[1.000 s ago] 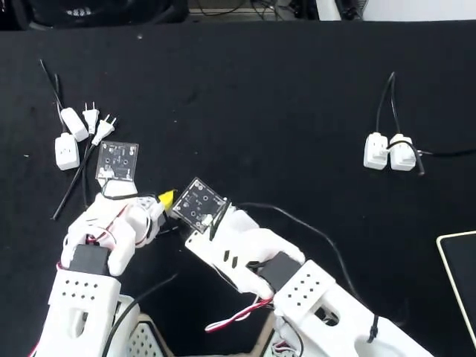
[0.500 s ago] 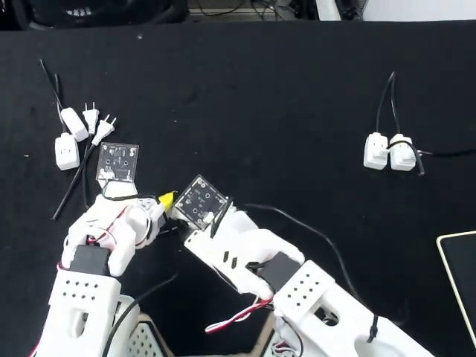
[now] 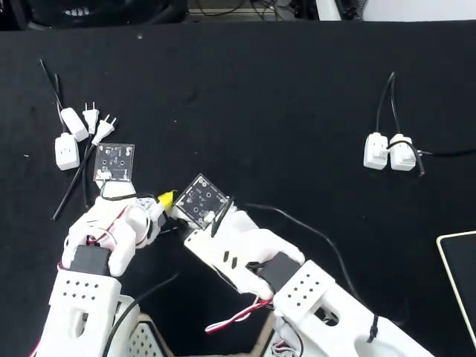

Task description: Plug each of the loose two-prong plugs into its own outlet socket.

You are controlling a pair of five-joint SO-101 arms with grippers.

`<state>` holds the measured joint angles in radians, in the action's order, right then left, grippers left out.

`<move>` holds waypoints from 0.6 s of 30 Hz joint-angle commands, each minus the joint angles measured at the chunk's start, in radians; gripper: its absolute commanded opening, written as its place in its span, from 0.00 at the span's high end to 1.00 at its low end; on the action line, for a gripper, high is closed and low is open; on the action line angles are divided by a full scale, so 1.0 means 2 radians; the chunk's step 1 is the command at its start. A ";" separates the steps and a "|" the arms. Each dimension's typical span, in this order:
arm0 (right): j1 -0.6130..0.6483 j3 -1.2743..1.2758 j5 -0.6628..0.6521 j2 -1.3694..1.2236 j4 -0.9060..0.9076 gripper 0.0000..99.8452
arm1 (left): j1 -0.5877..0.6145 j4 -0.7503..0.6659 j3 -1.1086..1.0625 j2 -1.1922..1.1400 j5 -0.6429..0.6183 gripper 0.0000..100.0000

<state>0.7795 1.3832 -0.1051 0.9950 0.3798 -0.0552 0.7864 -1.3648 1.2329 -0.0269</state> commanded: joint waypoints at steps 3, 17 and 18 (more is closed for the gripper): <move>0.005 -0.073 0.026 0.020 -0.008 0.99 | -0.010 -0.031 -0.029 -0.001 -0.001 0.73; -0.071 -0.030 -0.014 0.020 0.070 0.99 | 0.004 -0.025 -0.021 -0.001 0.000 0.73; -0.077 -0.026 -0.017 0.020 0.091 0.98 | 0.015 -0.018 -0.016 -0.001 0.000 0.73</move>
<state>0.7150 1.3218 -0.1036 1.0104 0.4503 -0.0598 0.7281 -1.4385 1.2206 -0.0207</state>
